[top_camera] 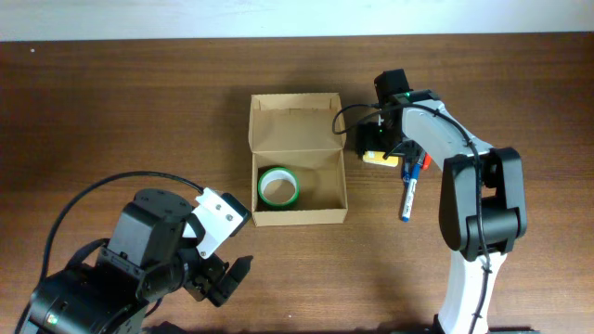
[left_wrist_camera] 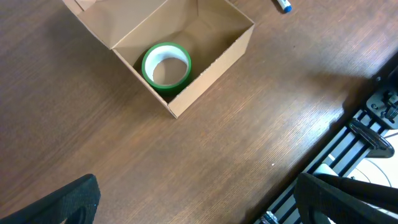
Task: Pack container
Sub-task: 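Lower the right gripper and grasp the yellow sticky-note pad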
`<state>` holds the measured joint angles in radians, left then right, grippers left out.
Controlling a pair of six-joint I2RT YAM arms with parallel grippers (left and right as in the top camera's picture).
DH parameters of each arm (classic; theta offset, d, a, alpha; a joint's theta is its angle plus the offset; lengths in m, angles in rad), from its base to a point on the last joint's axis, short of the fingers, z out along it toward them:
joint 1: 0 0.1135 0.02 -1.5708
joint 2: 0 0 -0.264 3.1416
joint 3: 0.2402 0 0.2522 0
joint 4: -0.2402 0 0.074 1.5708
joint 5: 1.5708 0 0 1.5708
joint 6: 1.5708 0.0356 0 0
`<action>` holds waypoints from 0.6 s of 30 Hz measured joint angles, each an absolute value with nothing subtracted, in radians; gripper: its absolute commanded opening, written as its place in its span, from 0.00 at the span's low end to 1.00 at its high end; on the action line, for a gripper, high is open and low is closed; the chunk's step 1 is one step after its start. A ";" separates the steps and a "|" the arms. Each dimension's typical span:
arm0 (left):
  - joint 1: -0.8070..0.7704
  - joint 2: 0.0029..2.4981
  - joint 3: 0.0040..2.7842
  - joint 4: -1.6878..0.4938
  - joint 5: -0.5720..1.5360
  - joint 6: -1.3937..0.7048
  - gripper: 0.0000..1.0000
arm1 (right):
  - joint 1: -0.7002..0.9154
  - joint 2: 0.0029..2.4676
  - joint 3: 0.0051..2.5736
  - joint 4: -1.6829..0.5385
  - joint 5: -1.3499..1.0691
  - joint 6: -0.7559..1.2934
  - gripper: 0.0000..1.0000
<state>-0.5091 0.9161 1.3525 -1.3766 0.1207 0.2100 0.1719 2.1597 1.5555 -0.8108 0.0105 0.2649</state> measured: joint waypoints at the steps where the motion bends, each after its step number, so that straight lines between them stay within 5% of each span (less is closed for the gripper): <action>1: -0.509 0.916 1.353 -1.377 0.121 0.210 1.00 | 0.172 2.160 1.555 -0.811 0.010 0.264 0.80; 12: -0.509 0.916 1.353 -1.377 0.121 0.210 1.00 | 0.172 2.159 1.556 -0.815 0.014 0.270 0.60; 18: -0.509 0.916 1.353 -1.377 0.121 0.210 1.00 | 0.172 2.159 1.564 -0.830 0.015 0.269 0.58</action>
<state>-0.5091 0.9161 1.3525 -1.3766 0.1207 0.2100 0.1719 2.1590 1.5642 -0.8295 0.0154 0.2691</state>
